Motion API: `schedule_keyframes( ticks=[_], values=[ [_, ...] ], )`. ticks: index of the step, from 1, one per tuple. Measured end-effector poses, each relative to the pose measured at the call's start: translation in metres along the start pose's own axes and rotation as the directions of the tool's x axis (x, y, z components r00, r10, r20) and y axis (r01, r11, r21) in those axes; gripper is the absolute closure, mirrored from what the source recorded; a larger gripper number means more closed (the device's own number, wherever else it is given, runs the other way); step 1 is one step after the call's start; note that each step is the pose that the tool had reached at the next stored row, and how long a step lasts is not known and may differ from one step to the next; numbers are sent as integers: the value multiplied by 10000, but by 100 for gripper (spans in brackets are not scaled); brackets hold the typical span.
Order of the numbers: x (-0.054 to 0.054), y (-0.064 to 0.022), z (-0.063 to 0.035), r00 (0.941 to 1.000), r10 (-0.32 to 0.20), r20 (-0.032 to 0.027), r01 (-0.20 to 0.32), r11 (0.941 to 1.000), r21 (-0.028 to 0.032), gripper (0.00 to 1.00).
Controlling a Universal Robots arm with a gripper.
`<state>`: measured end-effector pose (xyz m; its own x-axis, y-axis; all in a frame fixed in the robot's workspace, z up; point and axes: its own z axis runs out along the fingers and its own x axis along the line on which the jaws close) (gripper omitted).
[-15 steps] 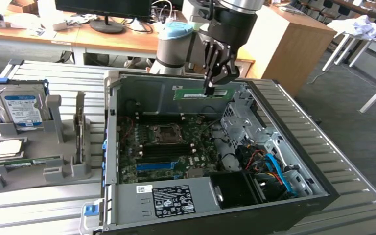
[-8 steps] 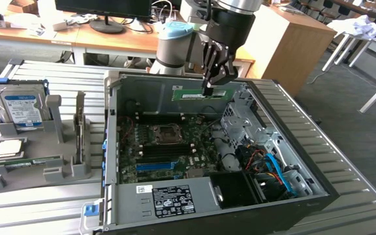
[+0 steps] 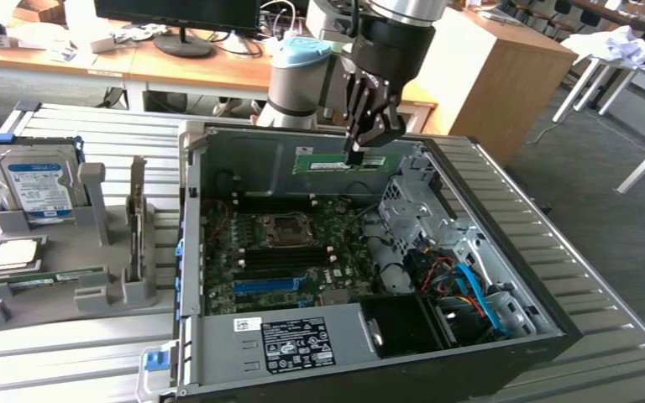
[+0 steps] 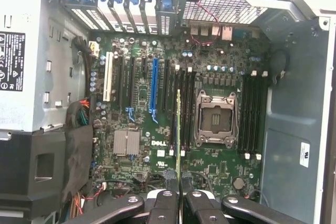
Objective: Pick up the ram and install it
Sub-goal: 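Insert the ram into the slot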
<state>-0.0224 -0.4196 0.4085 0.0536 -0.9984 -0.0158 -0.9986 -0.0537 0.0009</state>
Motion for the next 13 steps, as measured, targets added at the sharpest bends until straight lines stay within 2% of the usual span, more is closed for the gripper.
schedule_keyframes(
  ticks=[13],
  values=[
    [-2,36,27,10000,1,0,-1,10000,0,87]
  ],
)
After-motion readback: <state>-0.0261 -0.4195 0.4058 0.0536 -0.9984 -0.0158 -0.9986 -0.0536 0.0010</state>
